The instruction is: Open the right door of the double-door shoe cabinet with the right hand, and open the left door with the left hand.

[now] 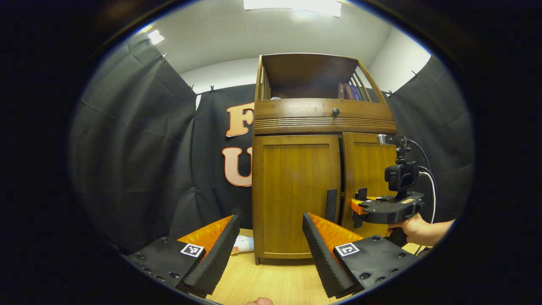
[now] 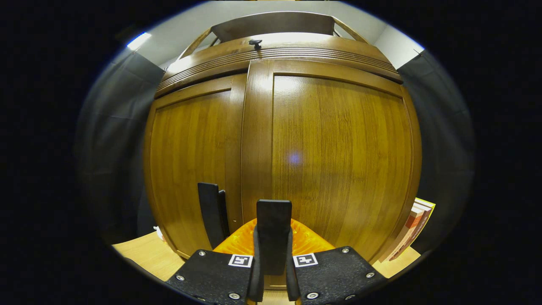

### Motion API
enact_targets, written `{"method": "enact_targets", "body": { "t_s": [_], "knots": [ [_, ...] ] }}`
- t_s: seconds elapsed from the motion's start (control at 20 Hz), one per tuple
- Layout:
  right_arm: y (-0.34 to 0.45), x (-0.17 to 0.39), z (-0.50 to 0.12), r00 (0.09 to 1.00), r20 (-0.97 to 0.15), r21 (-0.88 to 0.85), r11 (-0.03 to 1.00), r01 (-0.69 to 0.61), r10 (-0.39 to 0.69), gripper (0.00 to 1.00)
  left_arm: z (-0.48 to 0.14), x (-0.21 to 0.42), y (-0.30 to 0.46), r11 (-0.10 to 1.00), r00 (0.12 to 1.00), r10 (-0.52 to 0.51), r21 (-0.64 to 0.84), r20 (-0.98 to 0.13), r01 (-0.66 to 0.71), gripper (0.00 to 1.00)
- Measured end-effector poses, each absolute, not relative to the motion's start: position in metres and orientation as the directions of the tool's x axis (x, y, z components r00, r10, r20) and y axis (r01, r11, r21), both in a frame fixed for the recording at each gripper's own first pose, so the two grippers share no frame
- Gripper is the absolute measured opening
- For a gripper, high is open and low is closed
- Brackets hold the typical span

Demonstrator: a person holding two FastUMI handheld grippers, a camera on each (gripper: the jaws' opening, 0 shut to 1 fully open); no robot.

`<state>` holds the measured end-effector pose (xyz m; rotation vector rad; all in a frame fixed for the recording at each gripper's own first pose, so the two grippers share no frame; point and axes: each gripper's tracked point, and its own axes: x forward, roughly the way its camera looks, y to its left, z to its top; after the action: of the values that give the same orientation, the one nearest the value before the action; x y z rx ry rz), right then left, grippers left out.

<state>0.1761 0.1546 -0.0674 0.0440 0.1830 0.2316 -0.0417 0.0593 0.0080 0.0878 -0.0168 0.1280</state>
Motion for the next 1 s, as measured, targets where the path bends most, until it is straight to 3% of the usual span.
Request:
{"method": "enact_targets", "body": {
  "t_s": [0.55,0.95,1.0],
  "knots": [
    [0.121,0.109,-0.053,0.944,-0.185,0.09,0.962,-0.259,0.272,0.21,0.007,-0.053,0.032,0.994,0.997,0.075,0.084,0.004,-0.075,0.94],
    [0.066,0.051,-0.048,0.95,-0.206,0.079,0.972,-0.221,0.233,0.2,0.002,-0.055,-0.002,0.997,1.0,0.023,0.079,-0.008,-0.023,0.94],
    [0.057,0.044,-0.048,0.955,-0.206,0.074,0.976,-0.204,0.215,0.24,0.003,-0.054,-0.008,0.997,1.0,0.015,0.078,-0.007,-0.014,0.94]
  ]
}}
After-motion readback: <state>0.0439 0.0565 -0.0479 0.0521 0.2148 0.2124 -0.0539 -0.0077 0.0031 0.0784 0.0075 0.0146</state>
